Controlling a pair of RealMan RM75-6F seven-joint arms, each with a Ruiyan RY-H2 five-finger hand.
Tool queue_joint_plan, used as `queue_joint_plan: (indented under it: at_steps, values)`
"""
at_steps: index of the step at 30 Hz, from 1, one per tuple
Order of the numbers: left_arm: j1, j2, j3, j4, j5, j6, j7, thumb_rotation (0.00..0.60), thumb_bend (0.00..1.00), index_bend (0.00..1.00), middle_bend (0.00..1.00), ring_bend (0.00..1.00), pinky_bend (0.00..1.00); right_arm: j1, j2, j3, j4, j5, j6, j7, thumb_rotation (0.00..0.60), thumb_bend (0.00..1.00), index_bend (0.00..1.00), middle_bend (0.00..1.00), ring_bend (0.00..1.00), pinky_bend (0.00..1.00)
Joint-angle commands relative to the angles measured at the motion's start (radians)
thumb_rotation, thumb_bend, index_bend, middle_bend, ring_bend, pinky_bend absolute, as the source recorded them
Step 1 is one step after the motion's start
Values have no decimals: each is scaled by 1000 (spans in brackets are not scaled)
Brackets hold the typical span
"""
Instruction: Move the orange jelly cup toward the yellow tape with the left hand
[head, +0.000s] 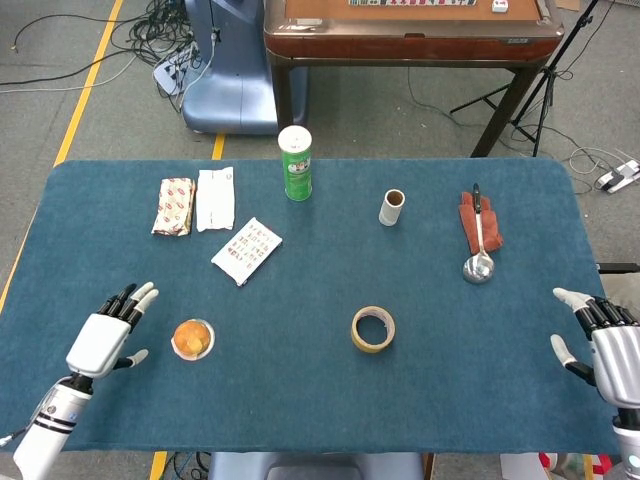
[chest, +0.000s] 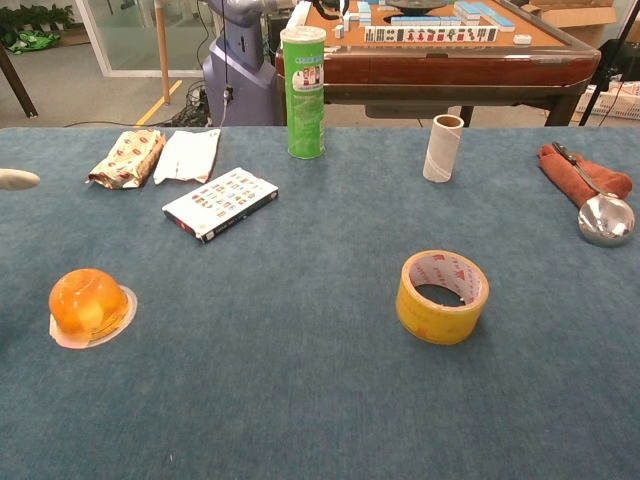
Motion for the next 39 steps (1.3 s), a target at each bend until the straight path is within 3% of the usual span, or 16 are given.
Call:
queue_joint_plan:
  at_steps: [1,24,39]
  values:
    - [-26,-15,4,13,-3,-32,13,600,0,0,0,0,163,1,0,1,1,3,-5,1,600,290,244,323,293,434]
    - [-113,-91,-11,57,-50,-99,-27,600,0,0,0,0,163,5,1,4,1,3,-29,1,600,291,244,324,294,434]
    - [-154,-121,-7,11,-42,-108,17,600,0,0,0,0,163,4,4,5,0,2,-31,6,600,290,244,324,293,434]
